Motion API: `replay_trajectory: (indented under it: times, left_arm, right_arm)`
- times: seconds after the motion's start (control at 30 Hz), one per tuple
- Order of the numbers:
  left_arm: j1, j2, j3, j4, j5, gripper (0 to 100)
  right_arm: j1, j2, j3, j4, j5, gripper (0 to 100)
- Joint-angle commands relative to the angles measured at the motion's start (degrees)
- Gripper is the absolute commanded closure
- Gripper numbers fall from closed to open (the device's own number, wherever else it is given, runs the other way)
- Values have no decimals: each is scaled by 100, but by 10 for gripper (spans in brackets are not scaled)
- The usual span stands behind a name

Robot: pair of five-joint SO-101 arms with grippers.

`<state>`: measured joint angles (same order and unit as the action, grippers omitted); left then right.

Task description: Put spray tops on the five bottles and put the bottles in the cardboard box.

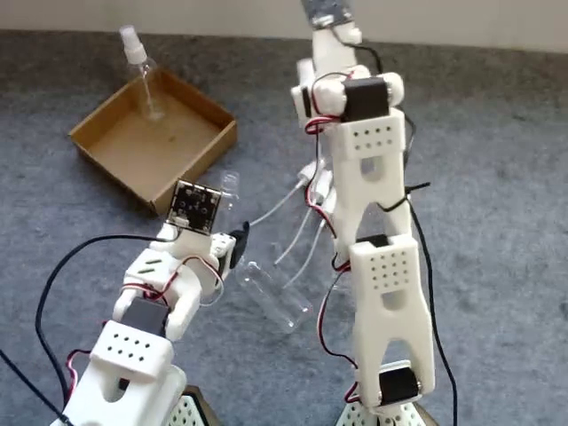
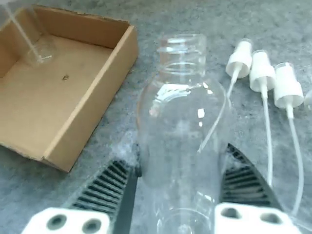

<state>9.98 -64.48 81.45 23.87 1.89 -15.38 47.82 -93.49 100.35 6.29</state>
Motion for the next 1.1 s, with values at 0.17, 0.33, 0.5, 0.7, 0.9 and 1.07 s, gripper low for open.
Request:
replay_trajectory:
  times: [0.17, 0.33, 0.5, 0.7, 0.9, 1.07]
  left_arm:
    - [207, -119, 497, -1345, 18, 924]
    - [629, -119, 523, -1389, 18, 925]
    - [1051, -119, 655, -1398, 18, 926]
    - [1499, -119, 655, -1398, 18, 926]
    - [2132, -119, 734, -1398, 18, 926]
    - [2589, -119, 743, -1398, 18, 926]
  right_arm:
    - [101, -2229, -822, 119, -114, 950]
    - [119, -3002, -813, 127, -114, 950]
    - [119, -3697, -725, 136, -114, 950]
    - [119, -5314, 1376, 119, -141, 950]
    - [110, -6888, 3319, 22, -141, 950]
    - [110, -7670, 4347, -163, -141, 950]
